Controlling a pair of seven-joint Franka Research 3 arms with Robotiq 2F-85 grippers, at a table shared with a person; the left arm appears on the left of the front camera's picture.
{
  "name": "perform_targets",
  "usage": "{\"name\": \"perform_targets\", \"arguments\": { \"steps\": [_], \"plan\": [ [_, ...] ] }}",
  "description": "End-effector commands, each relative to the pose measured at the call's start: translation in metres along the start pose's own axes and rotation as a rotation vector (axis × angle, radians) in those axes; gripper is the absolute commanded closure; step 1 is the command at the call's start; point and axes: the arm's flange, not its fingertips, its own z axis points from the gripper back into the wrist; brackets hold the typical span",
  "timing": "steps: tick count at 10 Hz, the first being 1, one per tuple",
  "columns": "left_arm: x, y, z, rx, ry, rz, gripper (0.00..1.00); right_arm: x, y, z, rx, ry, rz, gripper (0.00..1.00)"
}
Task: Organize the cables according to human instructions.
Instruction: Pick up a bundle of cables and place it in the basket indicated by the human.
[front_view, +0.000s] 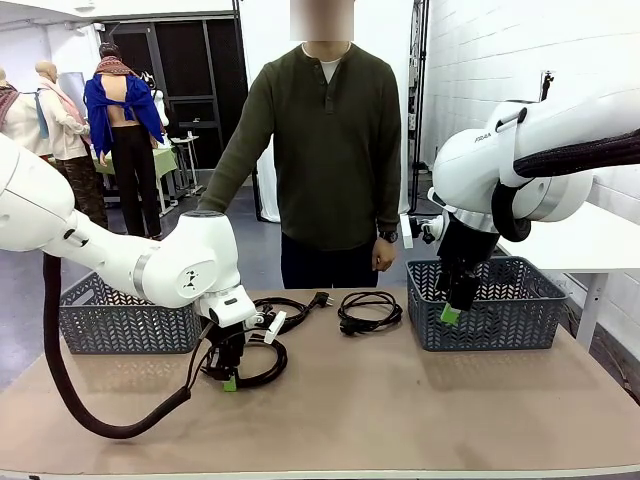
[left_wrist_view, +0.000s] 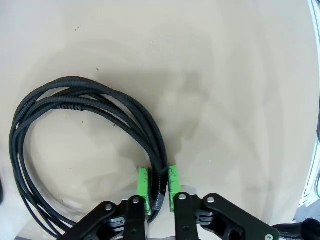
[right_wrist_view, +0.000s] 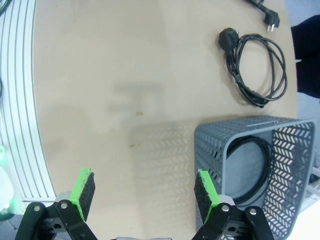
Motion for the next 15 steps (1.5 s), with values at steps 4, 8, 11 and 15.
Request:
{"name": "perform_targets", "arguments": {
  "steps": [4,8,11,15],
  "plan": [
    [-0.009,-0.012,0.018,-0.017,-0.007,-0.023,1.00,0.002,-0.002,0.000,-0.003,0.005,-0.009,0.00],
    [-0.011,-0.014,0.079,-0.012,-0.008,0.057,1.00,0.002,-0.002,0.000,-0.003,0.005,-0.009,0.00],
    [-0.017,-0.010,0.138,0.048,-0.045,0.061,1.00,0.002,-0.002,0.000,-0.003,0.005,-0.009,0.00],
    [-0.062,0.010,0.187,0.131,0.006,0.061,1.00,0.002,-0.002,0.000,-0.003,0.005,-0.009,0.00]
  ]
}}
